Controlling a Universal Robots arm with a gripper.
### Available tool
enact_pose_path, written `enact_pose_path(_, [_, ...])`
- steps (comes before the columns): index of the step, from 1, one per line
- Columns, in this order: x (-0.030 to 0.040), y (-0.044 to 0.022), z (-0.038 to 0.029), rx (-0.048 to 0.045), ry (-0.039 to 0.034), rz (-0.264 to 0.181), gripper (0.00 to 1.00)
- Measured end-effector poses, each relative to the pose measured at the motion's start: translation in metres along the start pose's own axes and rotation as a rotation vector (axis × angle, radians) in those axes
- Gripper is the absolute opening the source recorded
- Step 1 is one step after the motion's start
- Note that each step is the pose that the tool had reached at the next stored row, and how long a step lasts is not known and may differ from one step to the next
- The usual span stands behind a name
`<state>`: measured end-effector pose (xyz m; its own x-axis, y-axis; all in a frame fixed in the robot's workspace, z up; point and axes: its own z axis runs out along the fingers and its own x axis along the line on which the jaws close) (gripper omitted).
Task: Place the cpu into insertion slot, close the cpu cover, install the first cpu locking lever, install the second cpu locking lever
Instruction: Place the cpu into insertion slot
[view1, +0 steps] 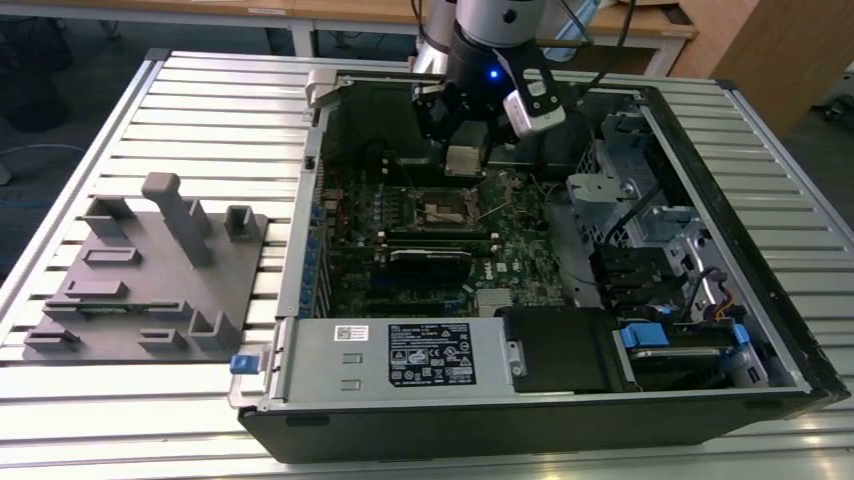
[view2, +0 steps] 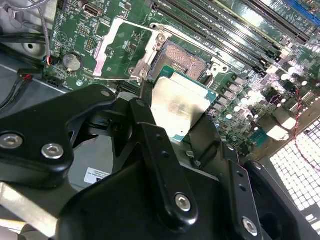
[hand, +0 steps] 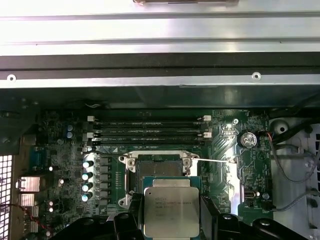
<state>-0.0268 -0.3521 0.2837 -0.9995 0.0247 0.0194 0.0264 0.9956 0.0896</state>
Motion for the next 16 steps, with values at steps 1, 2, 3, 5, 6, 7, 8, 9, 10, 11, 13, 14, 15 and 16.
enact_pose_path(1, [0.0000,0.0000,0.0002,-0.0001,-0.0001,0.000,0.54])
enact_pose_path(2, [0.0000,-0.0001,0.0011,-0.0006,-0.0003,0.000,0.54])
enact_pose_path(3, [-0.0001,-0.0002,0.0025,-0.0004,-0.0002,0.000,0.54])
enact_pose_path(5, [-0.0001,-0.0005,0.0055,-0.0002,-0.0001,0.000,0.54])
enact_pose_path(6, [-0.0001,-0.0006,0.0066,-0.0002,-0.0001,0.000,0.54])
enact_pose_path(7, [-0.0001,-0.0006,0.0071,-0.0002,-0.0001,0.000,0.54])
enact_pose_path(8, [-0.0001,-0.0007,0.0073,0.0001,0.0000,0.000,0.54])
enact_pose_path(9, [-0.0001,-0.0007,0.0072,0.0002,0.0001,0.000,0.54])
enact_pose_path(10, [-0.0001,-0.0007,0.0073,0.0002,0.0001,0.000,0.54])
enact_pose_path(11, [-0.0001,-0.0007,0.0074,0.0000,0.0000,0.000,0.54])
enact_pose_path(13, [-0.0001,-0.0007,0.0075,0.0000,0.0000,0.000,0.54])
enact_pose_path(14, [-0.0001,-0.0007,0.0075,-0.0001,0.0000,0.000,0.54])
enact_pose_path(15, [-0.0002,-0.0007,0.0075,-0.0001,0.0000,0.000,0.54])
enact_pose_path(16, [-0.0001,-0.0007,0.0076,-0.0001,0.0000,0.000,0.54])
